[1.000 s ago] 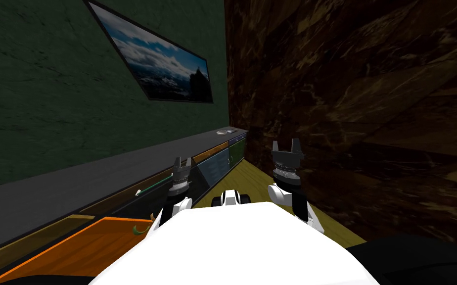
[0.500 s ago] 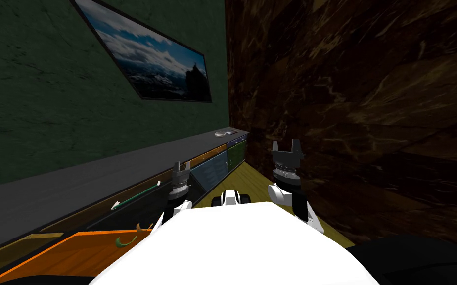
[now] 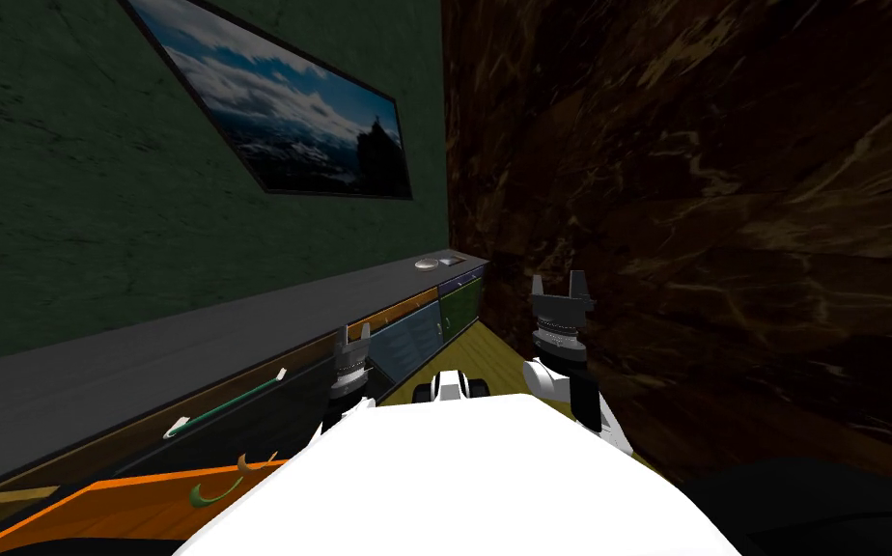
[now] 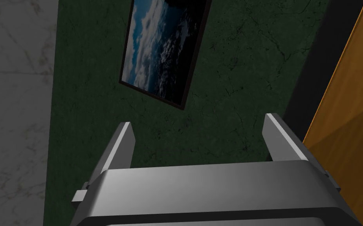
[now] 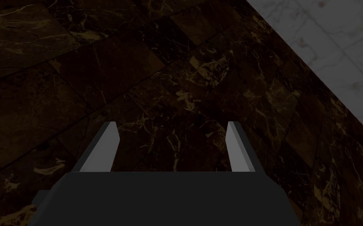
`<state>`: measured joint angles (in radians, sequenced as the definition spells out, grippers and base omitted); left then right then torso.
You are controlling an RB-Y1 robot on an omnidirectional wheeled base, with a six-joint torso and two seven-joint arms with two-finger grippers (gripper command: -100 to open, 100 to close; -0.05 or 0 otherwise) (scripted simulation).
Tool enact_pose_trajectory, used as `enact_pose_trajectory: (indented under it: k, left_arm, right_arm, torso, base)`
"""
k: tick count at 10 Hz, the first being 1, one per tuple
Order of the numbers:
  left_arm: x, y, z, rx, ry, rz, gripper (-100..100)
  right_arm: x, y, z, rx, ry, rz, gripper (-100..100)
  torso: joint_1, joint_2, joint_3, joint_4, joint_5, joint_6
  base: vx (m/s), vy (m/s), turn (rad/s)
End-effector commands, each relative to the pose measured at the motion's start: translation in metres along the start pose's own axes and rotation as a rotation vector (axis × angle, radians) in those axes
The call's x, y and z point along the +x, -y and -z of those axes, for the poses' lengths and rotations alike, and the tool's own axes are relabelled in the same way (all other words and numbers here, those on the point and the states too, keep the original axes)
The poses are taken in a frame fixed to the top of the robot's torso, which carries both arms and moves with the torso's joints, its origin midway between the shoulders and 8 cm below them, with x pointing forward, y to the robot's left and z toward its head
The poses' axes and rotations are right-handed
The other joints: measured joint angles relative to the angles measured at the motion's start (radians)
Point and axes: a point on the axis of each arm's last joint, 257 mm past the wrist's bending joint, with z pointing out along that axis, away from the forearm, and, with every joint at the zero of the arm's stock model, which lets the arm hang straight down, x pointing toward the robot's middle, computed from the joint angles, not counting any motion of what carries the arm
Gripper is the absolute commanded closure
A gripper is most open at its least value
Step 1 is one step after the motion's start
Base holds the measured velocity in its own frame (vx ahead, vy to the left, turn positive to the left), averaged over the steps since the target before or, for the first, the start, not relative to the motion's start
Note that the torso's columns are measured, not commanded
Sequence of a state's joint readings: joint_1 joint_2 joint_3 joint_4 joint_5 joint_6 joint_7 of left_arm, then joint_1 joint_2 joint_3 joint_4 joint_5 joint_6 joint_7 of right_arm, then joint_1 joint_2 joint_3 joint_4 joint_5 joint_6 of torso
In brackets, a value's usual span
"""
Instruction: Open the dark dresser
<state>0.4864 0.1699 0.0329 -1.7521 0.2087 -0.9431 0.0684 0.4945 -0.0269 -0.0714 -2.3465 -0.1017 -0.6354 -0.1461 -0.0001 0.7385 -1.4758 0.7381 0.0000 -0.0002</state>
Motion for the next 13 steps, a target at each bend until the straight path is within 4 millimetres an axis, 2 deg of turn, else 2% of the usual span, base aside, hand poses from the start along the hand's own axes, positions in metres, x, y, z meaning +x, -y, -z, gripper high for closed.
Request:
enact_pose_trajectory:
  k: [1, 7, 11, 13]
  left_arm:
    - [-0.009, -0.009, 0.012, -0.006, 0.025, 0.014, -100]
    - [-0.032, -0.033, 0.051, -0.028, 0.111, 0.055, -100]
    - [-0.041, -0.043, 0.069, -0.044, 0.144, 0.066, -100]
    - [-0.048, -0.050, 0.085, -0.052, 0.172, 0.075, -100]
  right_arm:
    - [0.000, 0.000, 0.000, 0.000, 0.000, 0.000, 0]
    - [0.000, 0.000, 0.000, 0.000, 0.000, 0.000, 0]
    - [0.000, 0.000, 0.000, 0.000, 0.000, 0.000, 0]
    - [0.000, 0.000, 0.000, 0.000, 0.000, 0.000, 0]
  torso:
    - [-0.001, 0.000, 0.000, 0.000, 0.000, 0.000]
    - [0.002, 0.000, 0.001, 0.000, 0.001, 0.001]
    - [-0.003, -0.017, -0.007, -0.011, 0.008, 0.010]
    - [-0.003, -0.018, -0.008, -0.010, 0.008, 0.012]
  base:
    - [0.099, -0.104, 0.014]
    - [0.112, -0.104, 0.073]
    - [0.072, -0.087, 0.067]
    - [0.095, -0.079, 0.064]
